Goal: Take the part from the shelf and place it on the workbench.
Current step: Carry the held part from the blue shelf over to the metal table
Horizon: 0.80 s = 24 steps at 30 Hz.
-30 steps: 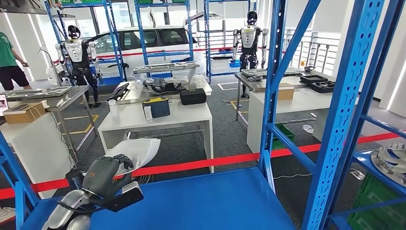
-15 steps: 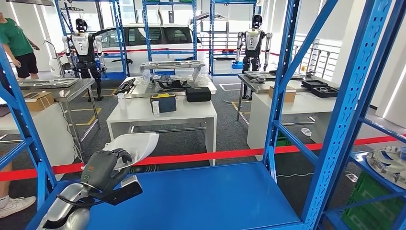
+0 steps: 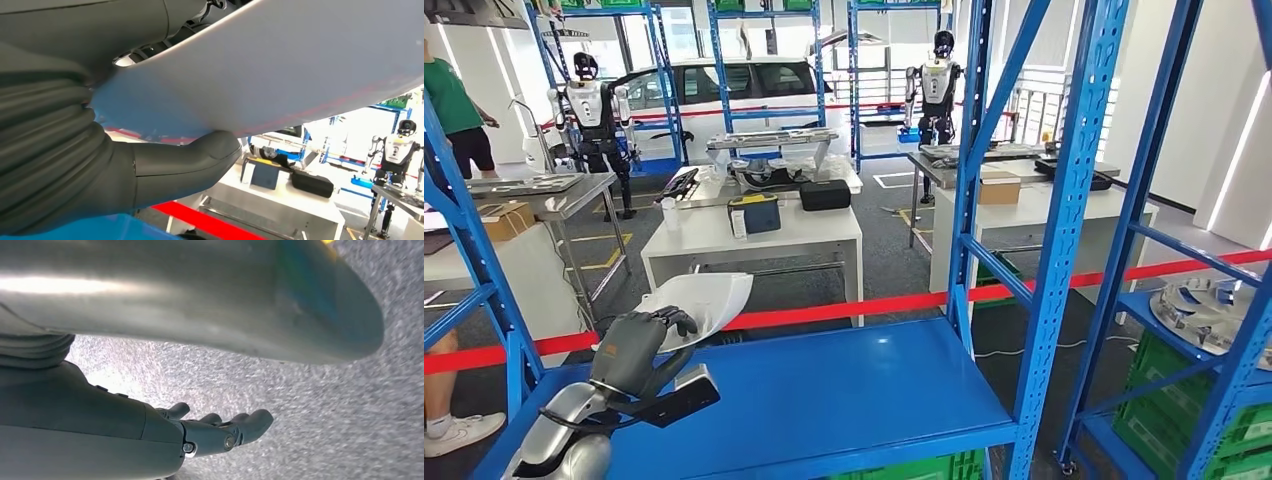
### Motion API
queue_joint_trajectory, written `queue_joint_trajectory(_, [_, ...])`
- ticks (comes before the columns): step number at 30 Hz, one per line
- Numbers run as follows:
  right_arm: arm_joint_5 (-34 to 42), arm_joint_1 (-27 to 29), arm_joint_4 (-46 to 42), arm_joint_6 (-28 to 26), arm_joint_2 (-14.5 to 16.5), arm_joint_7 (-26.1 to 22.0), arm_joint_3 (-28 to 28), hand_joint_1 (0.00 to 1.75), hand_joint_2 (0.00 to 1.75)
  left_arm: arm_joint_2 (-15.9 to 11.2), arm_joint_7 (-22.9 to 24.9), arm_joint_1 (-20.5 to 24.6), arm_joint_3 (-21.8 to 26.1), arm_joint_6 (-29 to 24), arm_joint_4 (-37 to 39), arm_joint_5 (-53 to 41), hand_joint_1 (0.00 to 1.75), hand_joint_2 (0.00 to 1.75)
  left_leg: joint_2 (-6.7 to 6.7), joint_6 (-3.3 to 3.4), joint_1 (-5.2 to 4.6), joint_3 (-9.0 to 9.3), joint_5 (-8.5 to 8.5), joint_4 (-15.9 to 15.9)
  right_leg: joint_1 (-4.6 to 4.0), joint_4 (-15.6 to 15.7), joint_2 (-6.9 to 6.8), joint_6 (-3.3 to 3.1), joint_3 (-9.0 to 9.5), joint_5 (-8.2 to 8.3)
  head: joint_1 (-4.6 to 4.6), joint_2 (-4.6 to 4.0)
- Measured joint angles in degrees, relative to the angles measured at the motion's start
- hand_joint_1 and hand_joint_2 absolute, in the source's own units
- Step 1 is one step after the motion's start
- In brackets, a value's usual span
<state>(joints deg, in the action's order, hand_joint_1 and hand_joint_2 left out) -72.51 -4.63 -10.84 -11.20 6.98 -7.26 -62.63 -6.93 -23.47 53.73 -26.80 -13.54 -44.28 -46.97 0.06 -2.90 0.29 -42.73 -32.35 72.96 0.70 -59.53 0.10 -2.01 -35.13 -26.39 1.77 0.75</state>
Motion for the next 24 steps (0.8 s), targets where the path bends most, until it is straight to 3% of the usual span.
queue_joint_trajectory(2, [0.34, 0.01, 0.00, -0.25, -0.49, -0.22, -0.44, 0.00, 0.00, -0.24, -0.26, -0.51, 0.00, -0.50, -0.18, -0.08, 1.75, 1.75, 0.00, -0.13, 0.15, 1.65, 1.10, 1.59, 0.00, -0.04, -0.04, 0.23, -1.78, 1.36, 0.04, -0.01])
queue_joint_trajectory(4, [0.47, -0.03, -0.01, -0.34, -0.85, -0.30, -0.65, 0.00, 0.00, -0.30, -0.29, -0.75, -0.01, -1.21, -0.49, -0.80, 1.75, 1.75, -0.03, 0.09, 0.26, 6.93, 2.97, -4.15, 0.00, -0.09, -0.09, 0.62, -3.27, 2.66, 0.04, 0.00])
queue_joint_trajectory(6, [0.16, -0.04, -0.04, -0.34, -1.16, -0.32, -0.74, 0.00, 0.00, -0.26, 0.09, -0.76, -0.04, -1.66, -1.26, -1.79, 1.75, 1.75, -0.16, 0.78, -0.03, 12.29, 2.13, -11.51, -0.05, -0.01, -0.09, 1.22, -4.01, 3.83, 0.00, 0.01])
queue_joint_trajectory(8, [-0.19, 0.01, -0.07, -0.33, -1.34, -0.32, -0.76, 0.00, 0.00, -0.26, 0.61, -0.73, -0.08, -1.67, -1.97, -2.37, 1.75, 1.75, -0.31, 1.75, -0.49, 13.78, 1.50, -14.44, 0.06, 0.47, -0.05, 2.01, -4.11, 5.06, 0.04, 0.01])
queue_joint_trajectory(10, [-0.31, 0.22, -0.05, -0.35, -1.40, -0.29, -0.77, 0.00, 0.00, -0.29, 0.98, -0.71, -0.10, -1.41, -2.41, -2.54, 1.75, 1.75, -0.16, 2.81, -0.57, 13.06, 2.67, -14.77, 0.30, 0.74, 0.09, 2.75, -4.39, 5.59, 0.09, -0.01])
queue_joint_trajectory(11, [-0.35, 0.37, -0.05, -0.38, -1.41, -0.23, -0.77, 0.00, 0.00, -0.29, 1.11, -0.70, -0.11, -1.18, -2.71, -2.60, 1.75, 1.75, -0.01, 3.40, -0.56, 12.62, 3.37, -14.94, 0.37, -0.08, 0.13, 3.01, -4.88, 4.39, 0.06, -0.02])
queue_joint_trajectory(13, [-0.36, 0.56, -0.04, -0.42, -1.53, 0.02, -0.77, 0.00, 0.00, -0.45, 1.27, -0.61, -0.11, -0.72, -3.43, -2.67, 1.75, 1.75, 0.18, 4.23, -0.52, 11.26, 4.87, -15.05, 0.41, -5.12, 0.14, 3.28, -6.63, -1.09, -0.03, -0.07])
queue_joint_trajectory(14, [-0.36, 0.59, -0.04, -0.40, -1.66, 0.25, -0.77, 0.00, 0.00, -0.61, 1.31, -0.60, -0.11, -0.44, -3.75, -2.70, 1.75, 1.75, 0.18, 4.45, -0.58, 10.28, 5.62, -15.01, 0.36, -8.98, 0.13, 3.36, -7.60, -4.09, -0.08, -0.07])
queue_joint_trajectory(15, [-0.36, 0.59, -0.04, -0.34, -1.83, 0.52, -0.77, 0.00, 0.00, -0.76, 1.32, -0.62, -0.11, -0.14, -4.00, -2.66, 1.75, 1.75, 0.18, 4.52, -0.67, 9.25, 6.39, -14.93, 0.31, -12.72, 0.13, 3.41, -8.27, -6.03, -0.10, -0.07])
queue_joint_trajectory(16, [-0.36, 0.59, -0.04, -0.27, -2.04, 0.78, -0.77, 0.00, 0.00, -0.87, 1.30, -0.72, -0.11, 0.16, -4.21, -2.54, 1.75, 1.75, 0.17, 4.54, -0.74, 8.17, 7.16, -14.83, 0.23, -15.35, 0.13, 3.39, -8.27, -6.52, -0.13, -0.07])
queue_joint_trajectory(17, [-0.37, 0.59, -0.04, -0.21, -2.16, 0.98, -0.77, 0.00, 0.00, -0.92, 1.24, -0.84, -0.11, 0.38, -4.36, -2.40, 1.75, 1.75, 0.16, 4.50, -0.78, 7.09, 7.89, -14.69, 0.13, -16.25, 0.13, 3.31, -7.41, -5.78, -0.15, -0.07])
queue_joint_trajectory(19, [-0.39, 0.54, -0.05, -0.12, -2.31, 1.18, -0.77, 0.00, 0.00, -0.92, 1.04, -1.06, -0.12, 0.58, -4.61, -2.14, 1.75, 1.75, 0.10, 4.27, -0.80, 5.16, 9.19, -14.28, -0.06, -12.17, 0.13, 2.97, -2.73, -3.12, -0.15, -0.07])
queue_joint_trajectory(21, [-0.48, 0.40, -0.07, -0.10, -2.40, 1.32, -0.77, 0.00, 0.00, -0.96, 0.89, -1.12, -0.13, 0.59, -4.99, -2.05, 1.75, 1.75, 0.07, 3.76, -0.92, 3.86, 10.20, -13.81, -0.38, -4.30, 0.13, 2.49, 3.24, -3.69, -0.14, -0.07])
queue_joint_trajectory(22, [-0.59, 0.36, -0.07, -0.06, -2.44, 1.40, -0.77, 0.00, 0.00, -0.96, 0.84, -1.11, -0.13, 0.54, -5.18, -2.02, 1.75, 1.75, 0.11, 3.44, -0.95, 3.57, 10.66, -13.68, -0.51, -1.50, 0.14, 2.25, 4.98, -4.53, -0.13, -0.07])
queue_joint_trajectory(24, [-0.91, 0.41, -0.07, 0.03, -2.48, 1.63, -0.77, 0.00, 0.00, -0.73, 0.78, -1.12, -0.14, 0.38, -5.34, -1.99, 1.75, 1.75, 0.20, 2.75, -0.93, 3.42, 11.69, -13.91, -0.67, 0.39, 0.14, 1.70, 5.48, -4.84, -0.09, -0.07])
